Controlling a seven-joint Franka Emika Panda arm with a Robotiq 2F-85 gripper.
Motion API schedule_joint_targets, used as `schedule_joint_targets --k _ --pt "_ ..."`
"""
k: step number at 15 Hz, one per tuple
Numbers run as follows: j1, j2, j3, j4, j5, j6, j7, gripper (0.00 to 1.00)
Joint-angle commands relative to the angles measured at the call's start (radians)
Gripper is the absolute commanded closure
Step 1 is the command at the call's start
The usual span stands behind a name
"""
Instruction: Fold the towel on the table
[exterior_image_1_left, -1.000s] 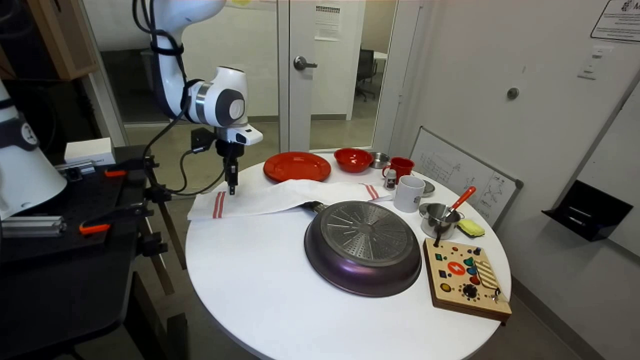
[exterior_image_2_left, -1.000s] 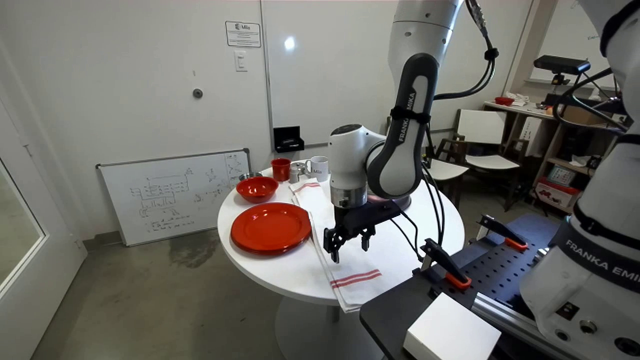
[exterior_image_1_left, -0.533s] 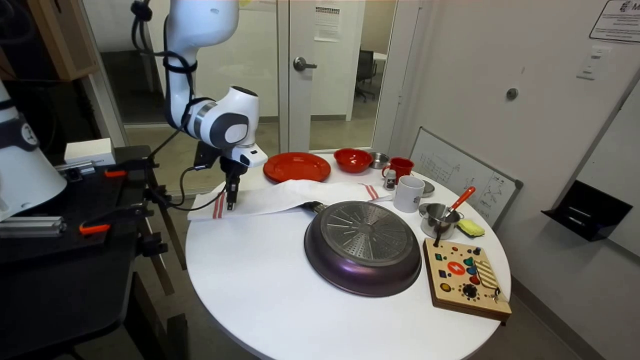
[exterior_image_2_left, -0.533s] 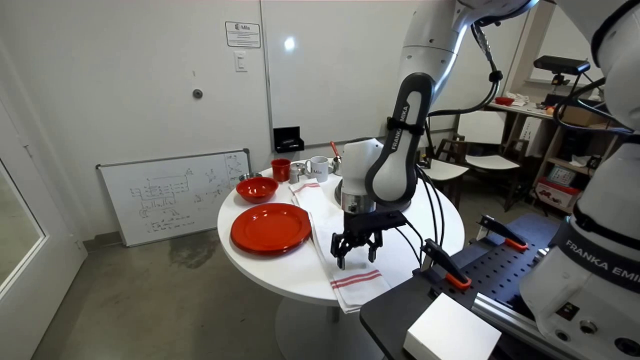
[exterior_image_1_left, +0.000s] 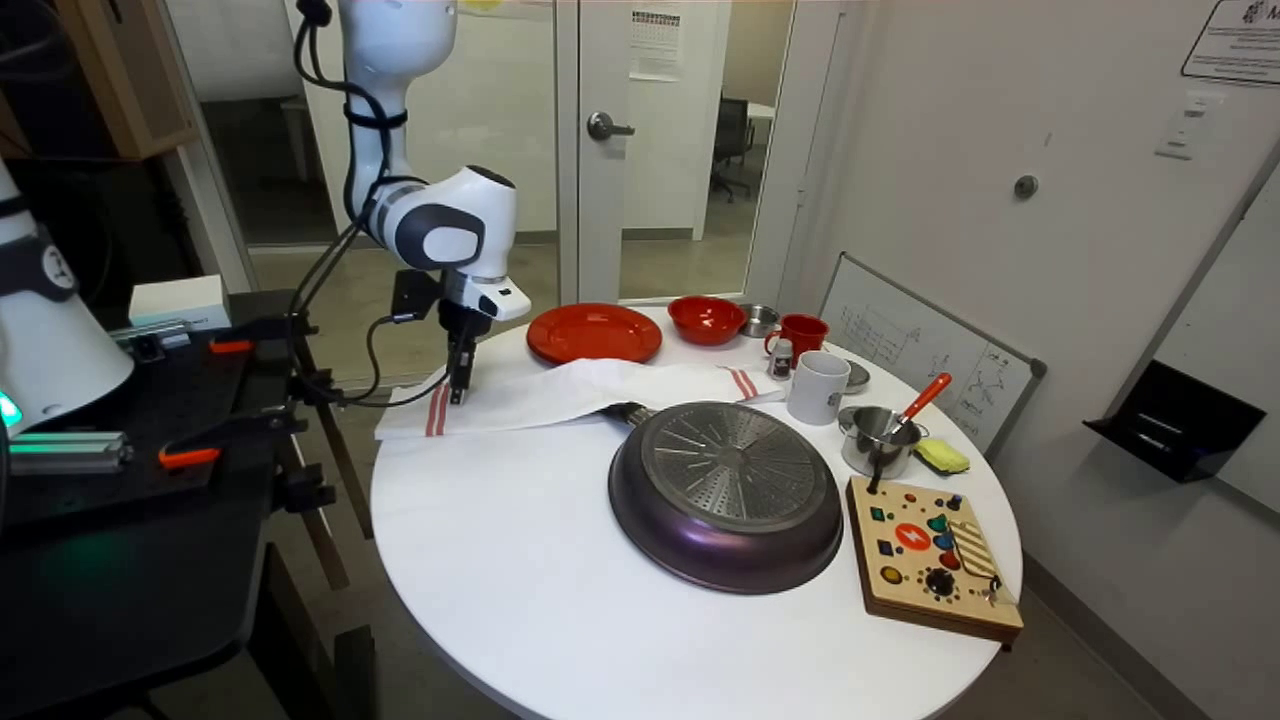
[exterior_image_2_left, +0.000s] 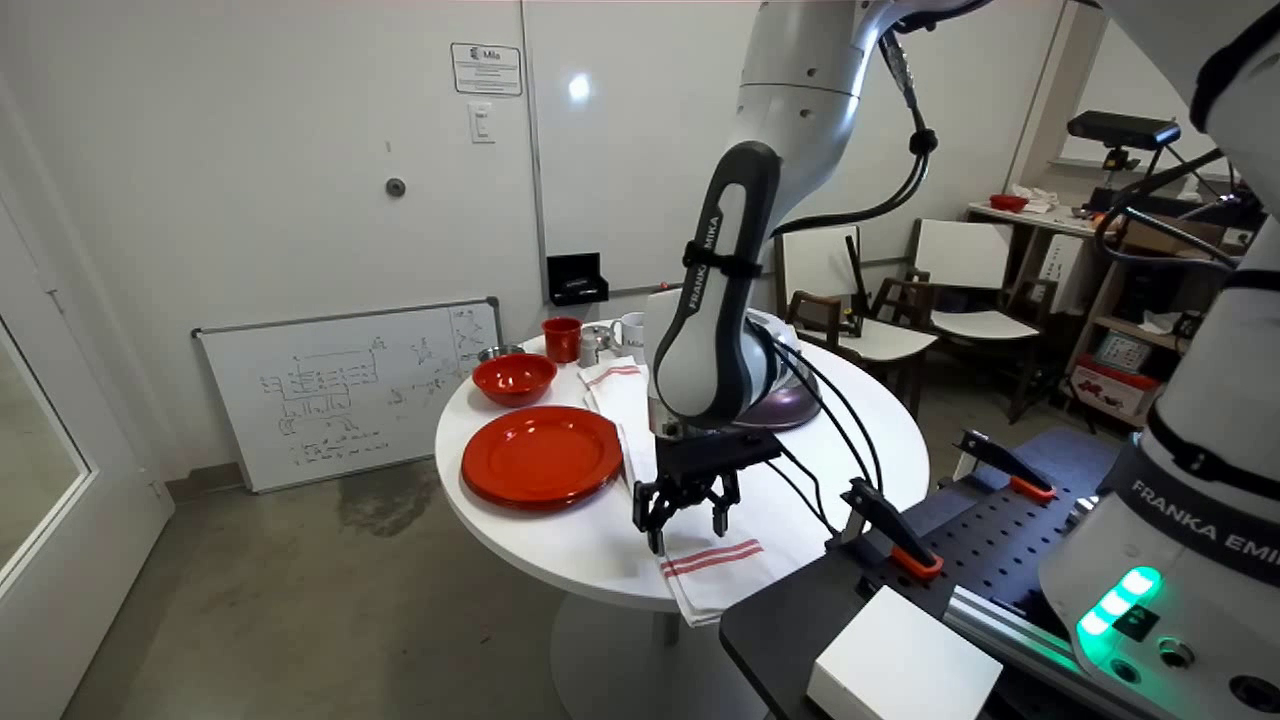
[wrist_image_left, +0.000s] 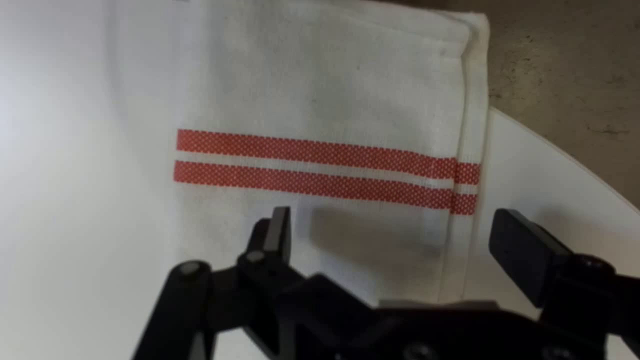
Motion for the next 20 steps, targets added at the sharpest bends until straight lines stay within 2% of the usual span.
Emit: schedule_joint_targets --k 1,4,6,7,10,16,17,20 --pt "0.229 -0.022 -0.150 0.022 0.100 -0.070 0.000 0.00" --pt "0.326 -0.006 -0.233 0.032 0.126 -0.103 0.009 0.00" --pt "0.317 0.004 -0.240 0.030 0.148 -0.107 -0.008 0.00" --pt "0.299 0.012 -0.235 0.031 0.165 -0.104 -0.013 0.00" --pt "0.126 0.029 -0.126 0.031 0.240 -0.075 -0.112 0.00" --pt "-0.038 0.063 -0.040 0.043 0.326 -0.091 -0.210 0.00" --pt "-0.048 0.068 -0.033 0.045 0.330 -0.091 -0.219 0.17" --pt "-0.053 0.068 -0.026 0.045 0.329 -0.099 -0.235 0.42"
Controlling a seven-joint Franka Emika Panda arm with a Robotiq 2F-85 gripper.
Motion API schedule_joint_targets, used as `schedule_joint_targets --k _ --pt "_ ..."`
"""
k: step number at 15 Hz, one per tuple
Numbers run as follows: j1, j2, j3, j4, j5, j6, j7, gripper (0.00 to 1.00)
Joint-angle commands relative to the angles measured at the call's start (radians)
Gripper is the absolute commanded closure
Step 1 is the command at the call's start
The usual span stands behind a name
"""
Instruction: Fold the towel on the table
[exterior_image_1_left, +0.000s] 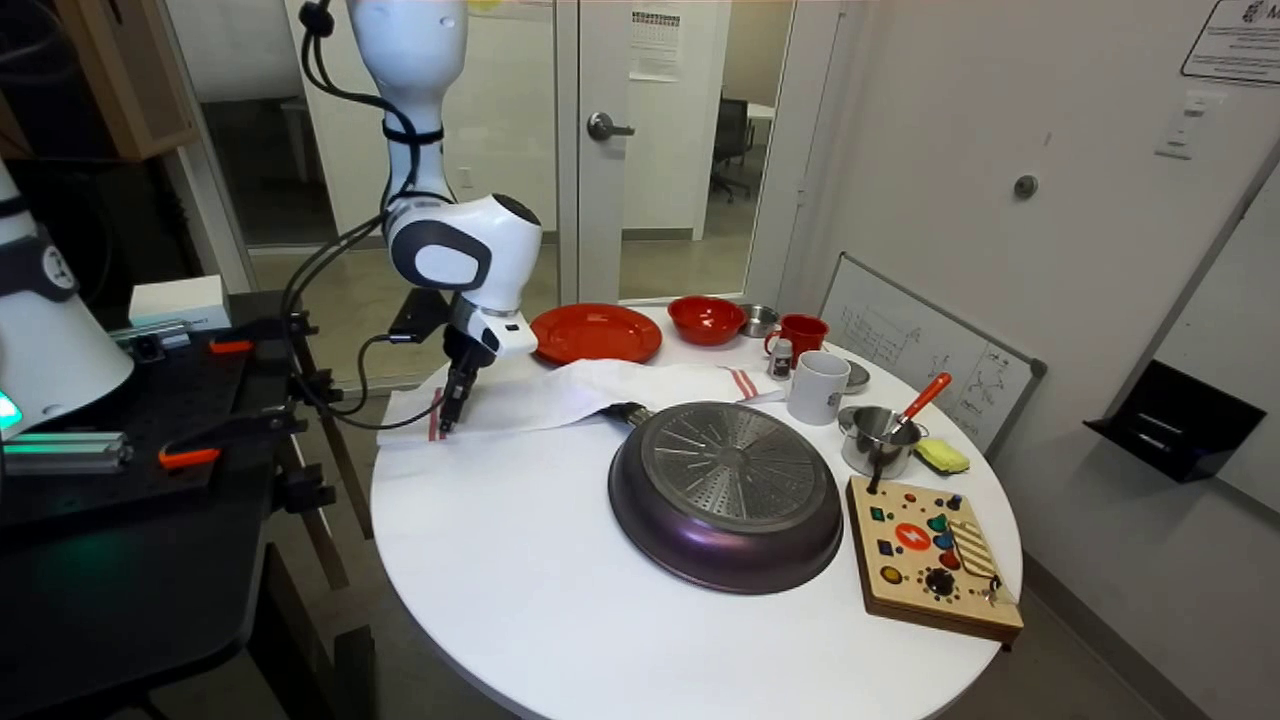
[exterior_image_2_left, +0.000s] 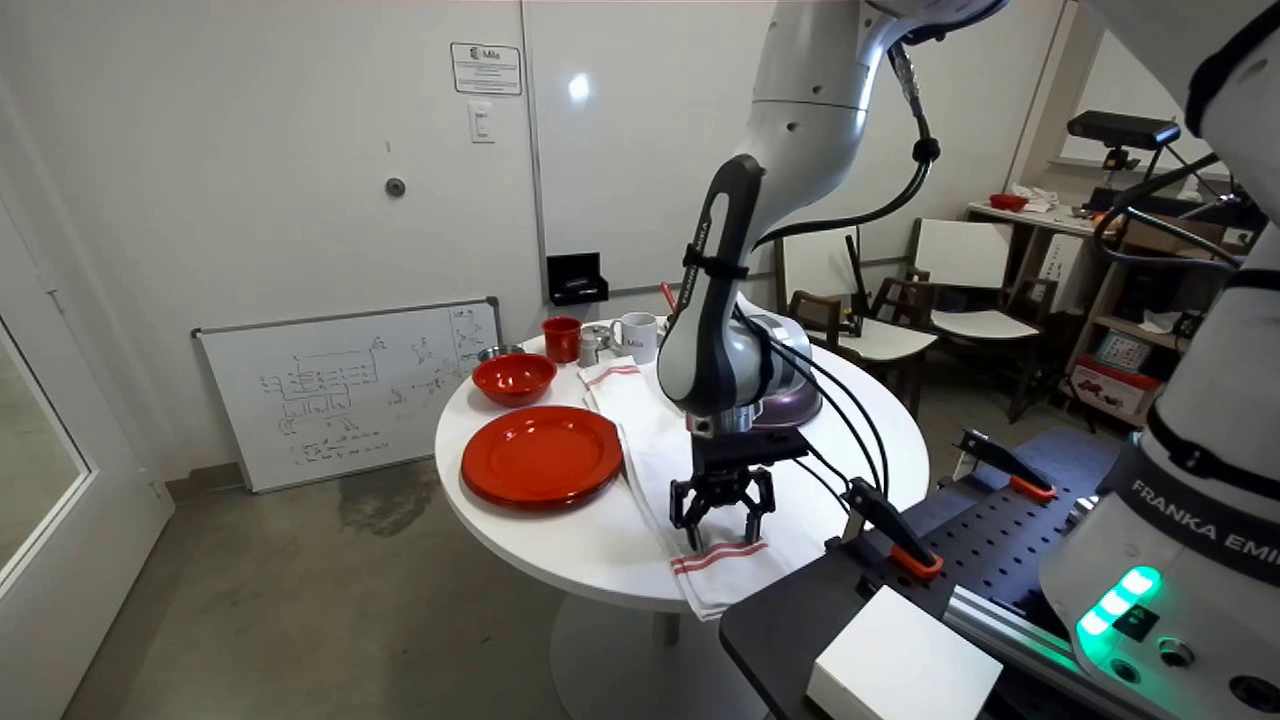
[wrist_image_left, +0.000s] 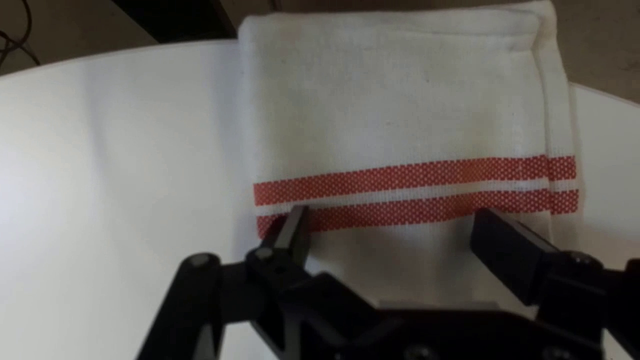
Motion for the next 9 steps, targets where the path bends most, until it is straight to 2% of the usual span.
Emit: schedule_joint_targets --k 1,7,9 --pt "-0.007 0.034 0.015 0.025 0.034 -0.014 -0.041 0.49" --pt "0.003 0.009 0.001 -0.002 0.030 -0.023 -0.034 0.92" --pt "0.010 -0.038 -0.015 -0.035 0.026 -0.017 -0.029 0.96"
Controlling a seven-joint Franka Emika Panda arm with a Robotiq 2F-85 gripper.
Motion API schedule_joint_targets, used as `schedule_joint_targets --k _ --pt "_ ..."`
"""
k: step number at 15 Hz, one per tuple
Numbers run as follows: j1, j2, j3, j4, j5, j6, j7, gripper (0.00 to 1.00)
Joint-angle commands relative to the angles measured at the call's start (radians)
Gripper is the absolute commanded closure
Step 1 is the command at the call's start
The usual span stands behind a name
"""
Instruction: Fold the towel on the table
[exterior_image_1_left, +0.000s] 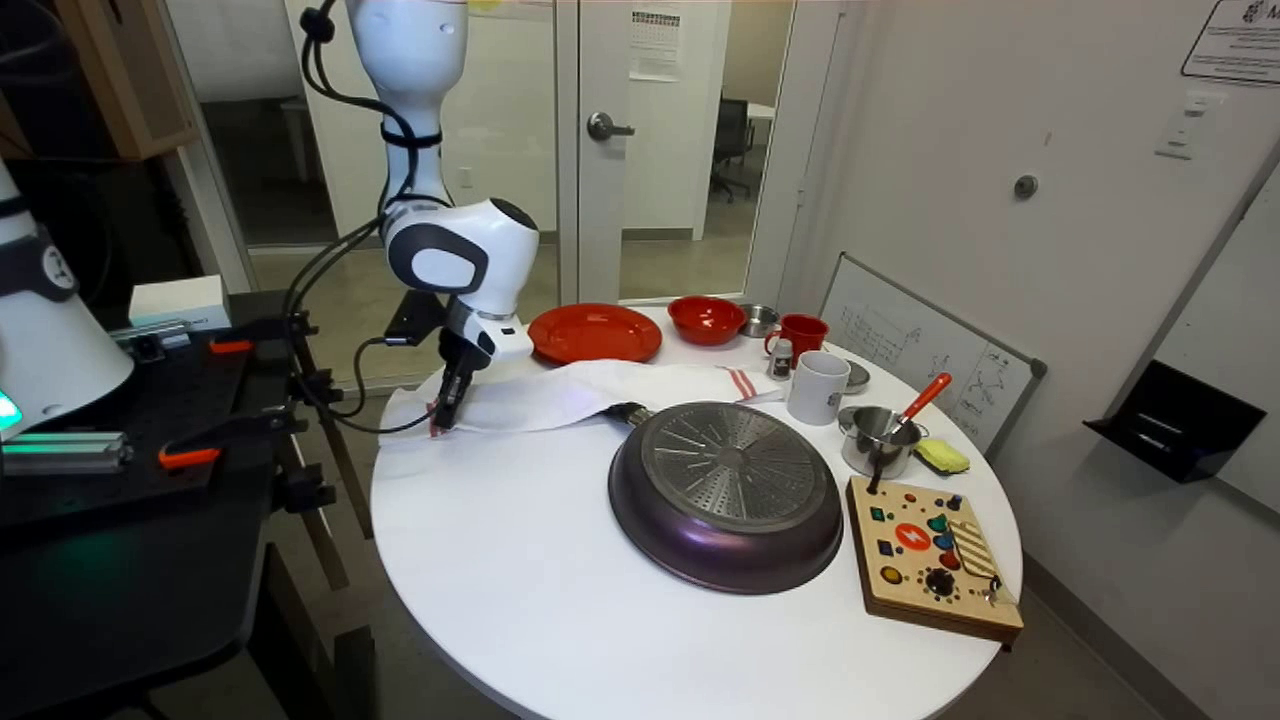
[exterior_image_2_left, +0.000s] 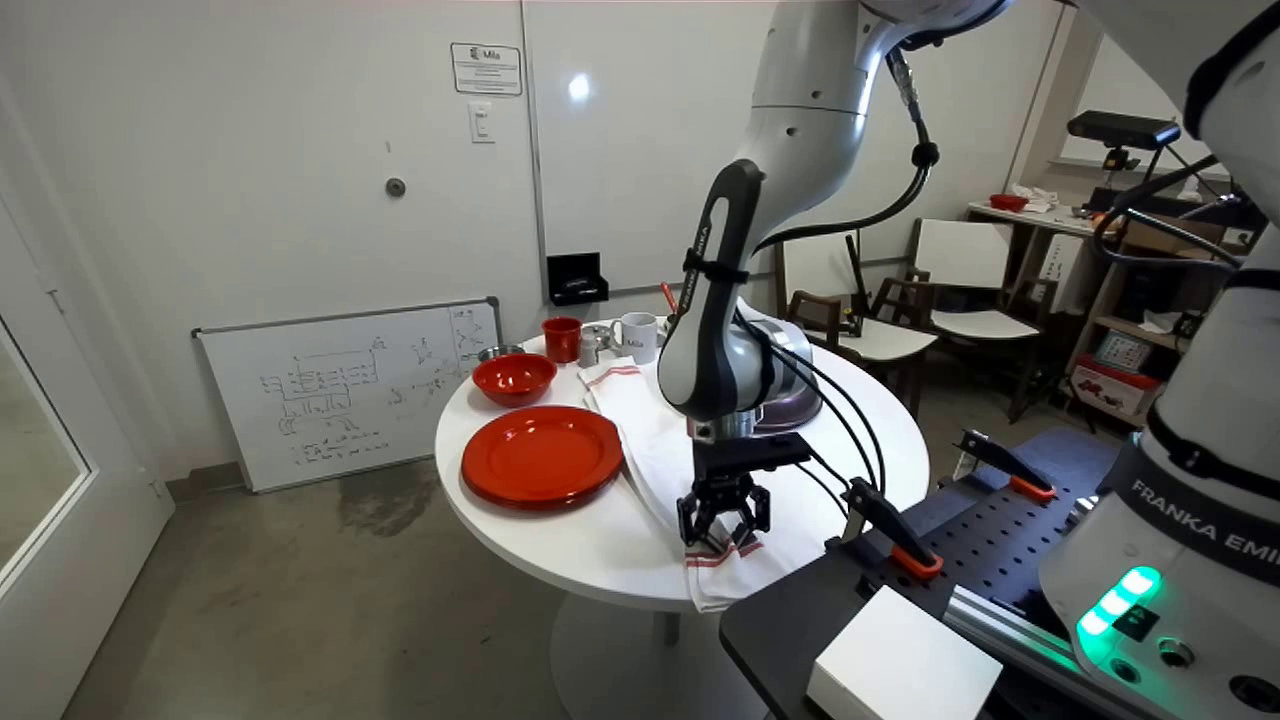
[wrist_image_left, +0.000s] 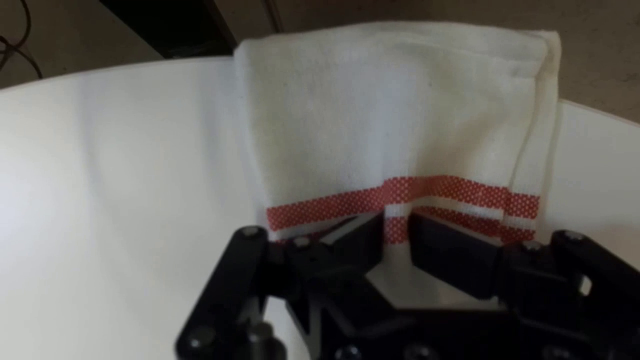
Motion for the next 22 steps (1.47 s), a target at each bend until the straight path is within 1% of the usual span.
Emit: schedule_joint_targets --k 1,5,7,8,10,12,13,16,17,19,22 --pt "0.011 -0.068 -0.025 -0.049 0.025 -0.008 -0.024 0.98" --pt "0.017 -0.163 -0.048 -0.117 0.021 0.014 -0.020 0.93" --pt "0.020 -0.218 -0.059 -0.155 0.017 0.016 -0.021 0.92" --pt "0.007 -0.243 -0.053 -0.174 0.019 0.024 -0.034 0.93" --pt "-0.067 -0.293 0.005 -0.219 0.030 0.079 -0.110 0.93" --pt "-0.103 -0.336 0.039 -0.259 0.040 0.138 -0.140 0.93" --pt "-0.099 -0.357 0.039 -0.275 0.038 0.159 -0.136 0.92" --pt "0.023 -0.426 -0.065 -0.304 -0.007 0.185 -0.083 0.93" --pt "0.049 -0.442 -0.087 -0.303 -0.020 0.185 -0.084 0.93" --pt "0.137 -0.471 -0.159 -0.284 -0.057 0.167 -0.071 0.93" --pt "0.296 -0.494 -0.301 -0.216 -0.148 0.124 -0.027 0.93"
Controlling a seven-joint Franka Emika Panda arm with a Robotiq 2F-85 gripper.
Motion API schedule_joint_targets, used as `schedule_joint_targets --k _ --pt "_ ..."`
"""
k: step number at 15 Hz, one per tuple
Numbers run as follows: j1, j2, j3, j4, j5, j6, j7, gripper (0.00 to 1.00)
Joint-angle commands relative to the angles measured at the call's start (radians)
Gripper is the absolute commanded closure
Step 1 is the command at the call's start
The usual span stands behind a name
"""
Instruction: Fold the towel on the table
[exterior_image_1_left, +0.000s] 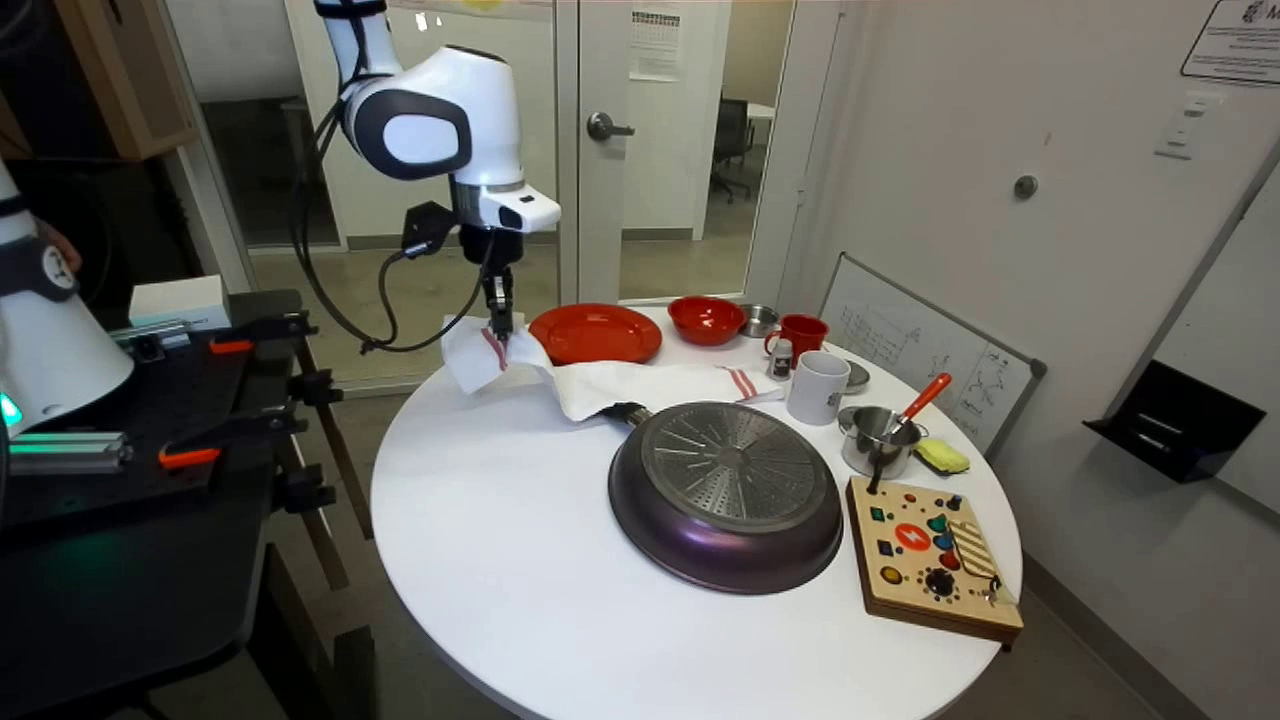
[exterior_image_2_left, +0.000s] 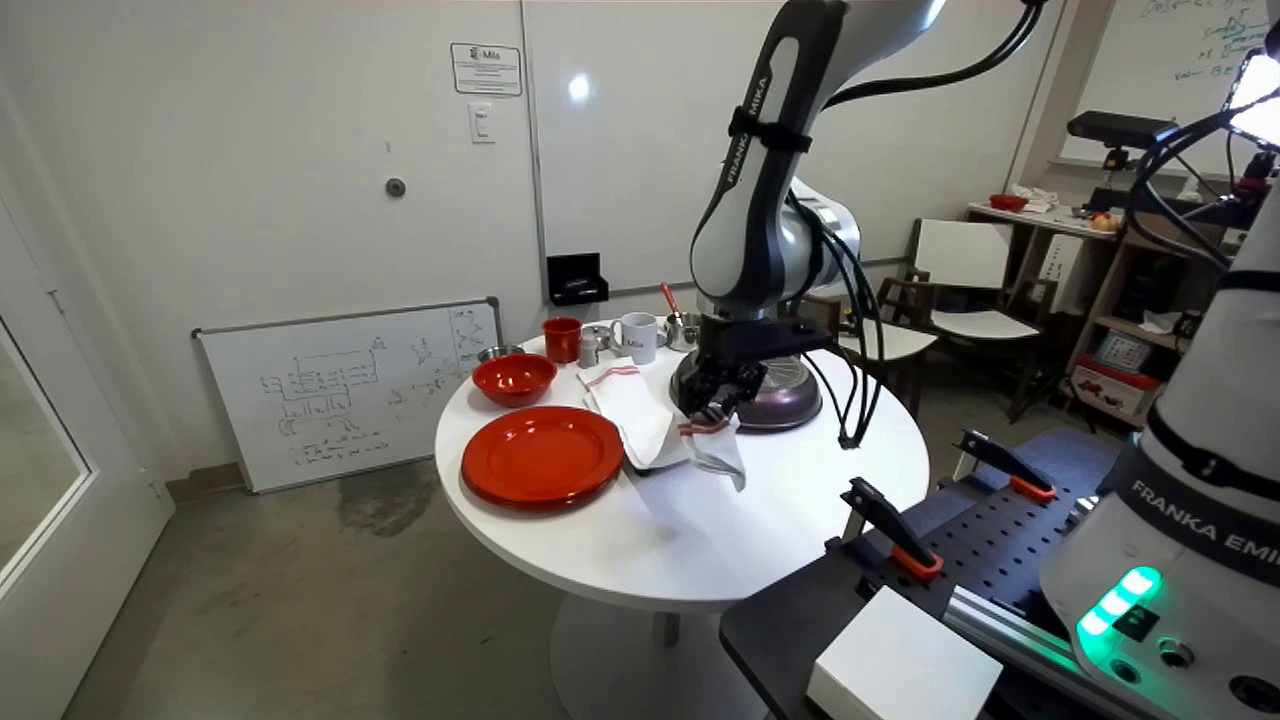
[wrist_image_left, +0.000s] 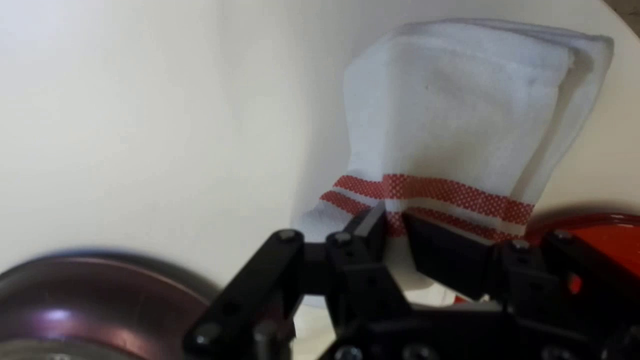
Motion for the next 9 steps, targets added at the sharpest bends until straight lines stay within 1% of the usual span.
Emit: schedule_joint_targets --k 1,2,4,6,9 --pt "0.163 -0.039 -0.147 0.074 -0.111 -0.067 0.062 0.93" --pt "0.199 -0.026 -0.183 0.120 -0.147 -0.094 0.083 0.93" --pt "0.230 -0.002 -0.215 0.209 -0.210 -0.151 0.112 0.93" --pt "0.227 0.026 -0.214 0.305 -0.259 -0.212 0.130 0.94" --pt "0.204 0.089 -0.196 0.441 -0.312 -0.294 0.153 0.94"
